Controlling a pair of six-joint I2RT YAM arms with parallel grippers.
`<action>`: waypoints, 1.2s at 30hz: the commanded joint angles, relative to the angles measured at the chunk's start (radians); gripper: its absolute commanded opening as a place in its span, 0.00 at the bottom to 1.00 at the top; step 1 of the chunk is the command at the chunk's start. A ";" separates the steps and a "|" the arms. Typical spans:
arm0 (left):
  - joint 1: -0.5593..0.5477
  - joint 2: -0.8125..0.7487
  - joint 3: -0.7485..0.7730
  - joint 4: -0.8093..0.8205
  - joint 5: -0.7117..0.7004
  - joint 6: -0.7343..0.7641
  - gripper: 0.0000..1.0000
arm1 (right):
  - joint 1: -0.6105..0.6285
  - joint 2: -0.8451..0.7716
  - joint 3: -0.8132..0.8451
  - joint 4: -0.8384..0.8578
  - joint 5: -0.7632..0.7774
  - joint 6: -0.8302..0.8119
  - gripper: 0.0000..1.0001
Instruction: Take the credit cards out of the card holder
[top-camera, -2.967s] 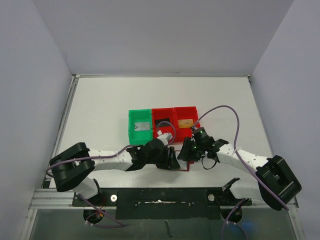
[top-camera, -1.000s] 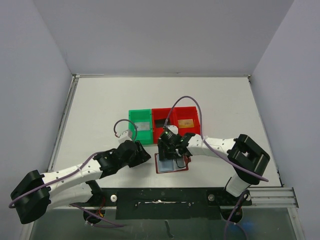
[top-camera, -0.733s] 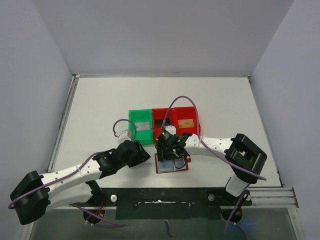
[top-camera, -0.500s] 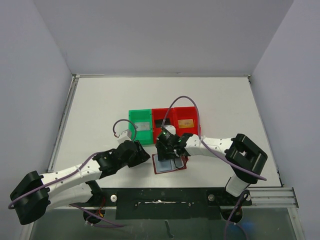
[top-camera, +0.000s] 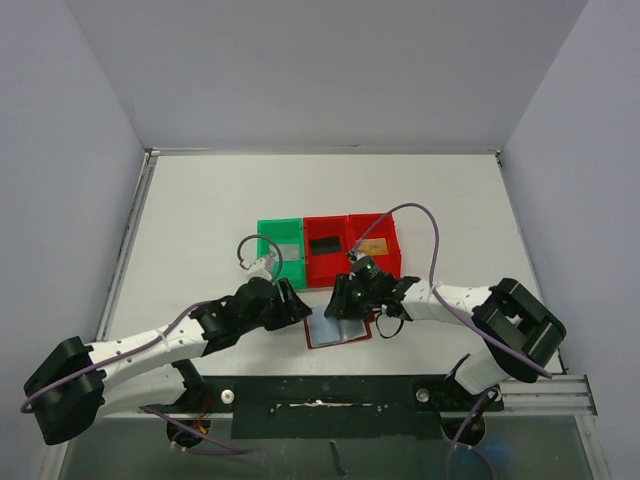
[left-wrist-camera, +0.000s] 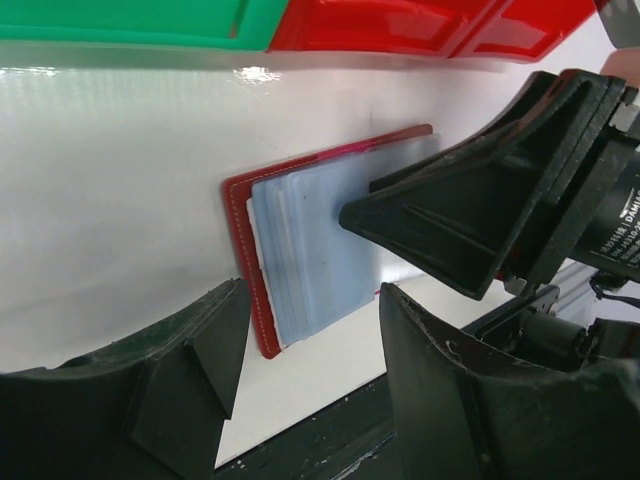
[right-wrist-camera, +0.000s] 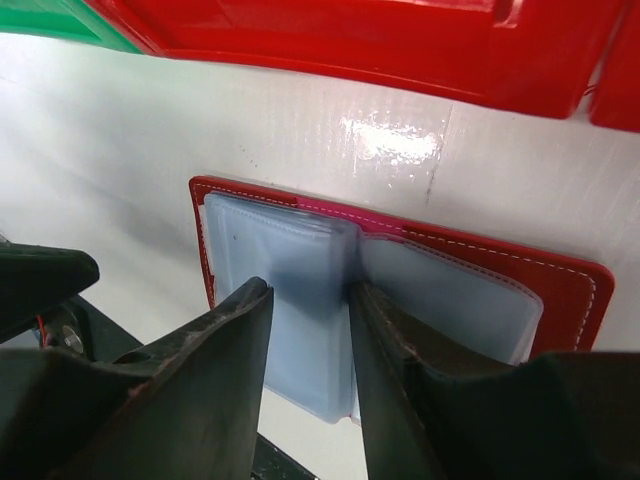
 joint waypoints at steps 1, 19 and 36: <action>0.000 0.029 0.029 0.125 0.065 0.033 0.54 | -0.001 -0.005 -0.016 0.011 -0.033 0.015 0.39; -0.004 -0.179 -0.010 -0.142 -0.169 -0.119 0.54 | 0.210 0.208 0.300 -0.401 0.339 -0.051 0.63; -0.004 -0.045 0.001 0.051 -0.023 -0.037 0.54 | 0.094 0.094 0.070 -0.057 0.066 0.008 0.27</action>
